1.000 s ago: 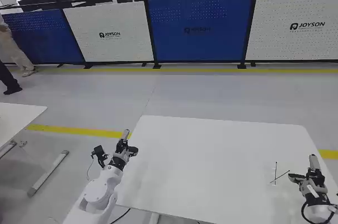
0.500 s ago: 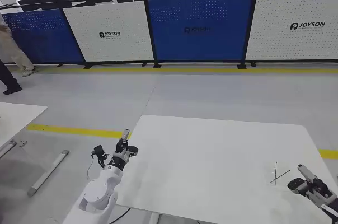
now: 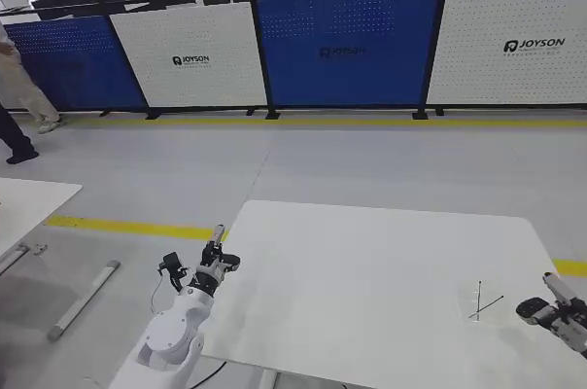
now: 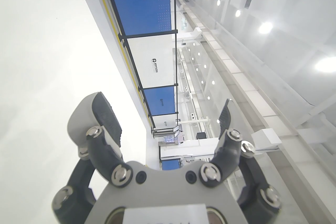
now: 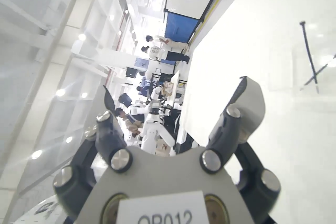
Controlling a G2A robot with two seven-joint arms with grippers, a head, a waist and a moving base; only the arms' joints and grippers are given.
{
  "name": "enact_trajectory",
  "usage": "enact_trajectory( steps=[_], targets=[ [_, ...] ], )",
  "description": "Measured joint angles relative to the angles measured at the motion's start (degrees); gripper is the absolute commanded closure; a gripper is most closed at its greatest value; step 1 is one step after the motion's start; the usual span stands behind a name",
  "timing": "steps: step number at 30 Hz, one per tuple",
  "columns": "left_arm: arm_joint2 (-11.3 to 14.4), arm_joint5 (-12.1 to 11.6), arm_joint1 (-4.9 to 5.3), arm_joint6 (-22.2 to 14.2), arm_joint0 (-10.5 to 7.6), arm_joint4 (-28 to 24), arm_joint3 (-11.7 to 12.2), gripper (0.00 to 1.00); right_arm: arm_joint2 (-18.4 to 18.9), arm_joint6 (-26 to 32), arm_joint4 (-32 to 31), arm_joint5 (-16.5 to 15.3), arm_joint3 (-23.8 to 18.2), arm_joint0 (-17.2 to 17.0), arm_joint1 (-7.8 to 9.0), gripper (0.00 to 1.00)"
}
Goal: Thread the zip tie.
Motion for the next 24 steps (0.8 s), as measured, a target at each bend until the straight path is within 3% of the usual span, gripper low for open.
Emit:
enact_trajectory(
  steps=[3, 6, 9, 12, 24],
  targets=[
    [0.00, 0.00, 0.00, 0.00, 0.00, 0.00, 0.00, 0.00, 1.92, 13.75, -1.40, 2.22, 4.49, 4.70, 1.36, 0.00],
    [0.00, 0.00, 0.00, 0.00, 0.00, 0.00, 0.00, 0.00, 0.48, 20.90, -7.33, 4.17, 7.53, 8.51, 2.52, 0.00],
    [0.00, 0.00, 0.00, 0.00, 0.00, 0.00, 0.00, 0.00, -4.50, 21.92, -13.05, 6.55, 10.55, 11.70, 3.69, 0.00],
    [0.00, 0.00, 0.00, 0.00, 0.00, 0.00, 0.00, 0.00, -8.97, 21.76, -16.88, 6.62, 13.18, 14.29, 4.73, 0.00],
    [0.00, 0.00, 0.00, 0.00, 0.00, 0.00, 0.00, 0.00, -9.02, 21.77, -16.99, 6.48, 13.32, 14.43, 4.76, 0.00]
  ],
)
